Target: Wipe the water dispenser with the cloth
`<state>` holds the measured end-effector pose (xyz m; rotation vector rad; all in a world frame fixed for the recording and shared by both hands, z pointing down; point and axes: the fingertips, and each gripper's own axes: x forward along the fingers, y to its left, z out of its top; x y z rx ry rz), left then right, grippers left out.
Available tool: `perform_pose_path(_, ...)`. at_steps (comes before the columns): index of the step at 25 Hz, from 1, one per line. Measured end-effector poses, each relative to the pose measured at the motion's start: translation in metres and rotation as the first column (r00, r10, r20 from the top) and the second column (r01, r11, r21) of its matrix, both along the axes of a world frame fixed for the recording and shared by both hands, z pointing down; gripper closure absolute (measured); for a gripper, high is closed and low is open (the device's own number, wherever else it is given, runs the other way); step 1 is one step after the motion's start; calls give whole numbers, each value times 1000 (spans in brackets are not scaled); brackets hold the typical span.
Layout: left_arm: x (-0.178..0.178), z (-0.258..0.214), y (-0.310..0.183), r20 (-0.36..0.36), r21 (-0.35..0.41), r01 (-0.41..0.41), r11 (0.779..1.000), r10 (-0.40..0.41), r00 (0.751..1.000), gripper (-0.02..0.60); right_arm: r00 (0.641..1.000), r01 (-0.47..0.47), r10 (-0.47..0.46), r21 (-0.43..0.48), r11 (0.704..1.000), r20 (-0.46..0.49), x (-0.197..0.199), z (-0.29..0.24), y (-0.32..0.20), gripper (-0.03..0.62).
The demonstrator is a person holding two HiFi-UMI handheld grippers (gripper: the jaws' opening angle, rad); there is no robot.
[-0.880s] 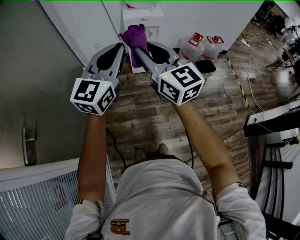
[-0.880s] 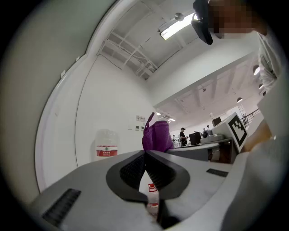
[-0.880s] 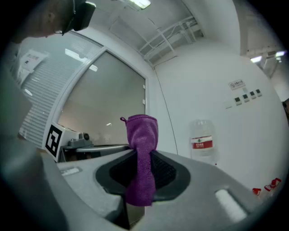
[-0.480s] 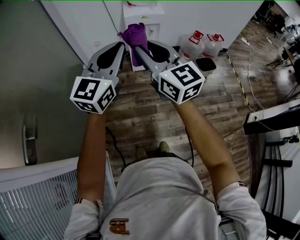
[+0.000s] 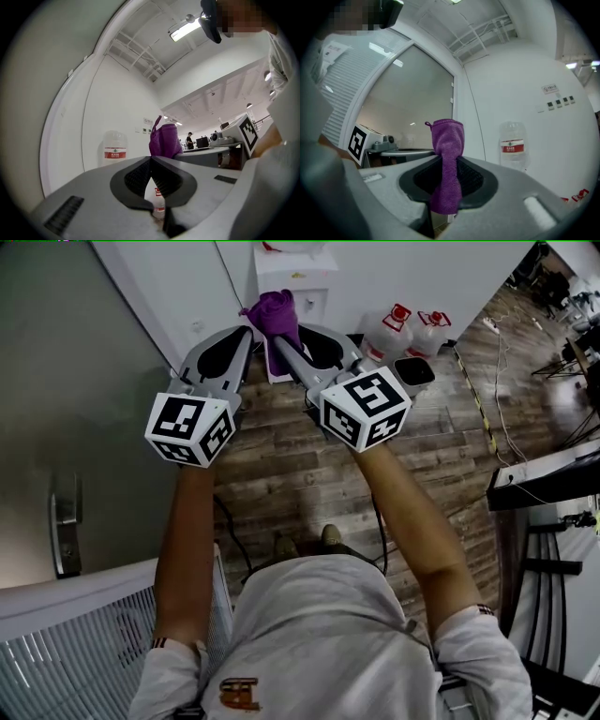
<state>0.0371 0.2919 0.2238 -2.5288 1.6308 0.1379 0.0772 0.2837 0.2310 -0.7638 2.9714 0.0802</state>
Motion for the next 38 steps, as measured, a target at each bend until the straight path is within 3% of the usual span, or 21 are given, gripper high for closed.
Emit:
perform_pose_path(9, -49, 23, -16, 1, -32, 3, 999, -3, 1000, 583, 998, -55, 53, -51, 997, -39, -41, 25, -21, 500)
perform_pose_path(19, -94, 40, -76, -20, -49, 42, 998, -43, 999, 583, 990, -117, 104, -145, 982, -92, -77, 49, -105, 502)
perform_pose_path(30, -140, 64, -240, 22, 3, 65, 998, -65, 998, 583, 977, -146, 129, -88, 985, -171, -132, 74, -275, 500)
perform_pose_path(38, -167, 84, -343, 47, 0, 99, 995, -99, 994, 583, 970, -169, 145, -111, 979, -196, -161, 88, -382, 499)
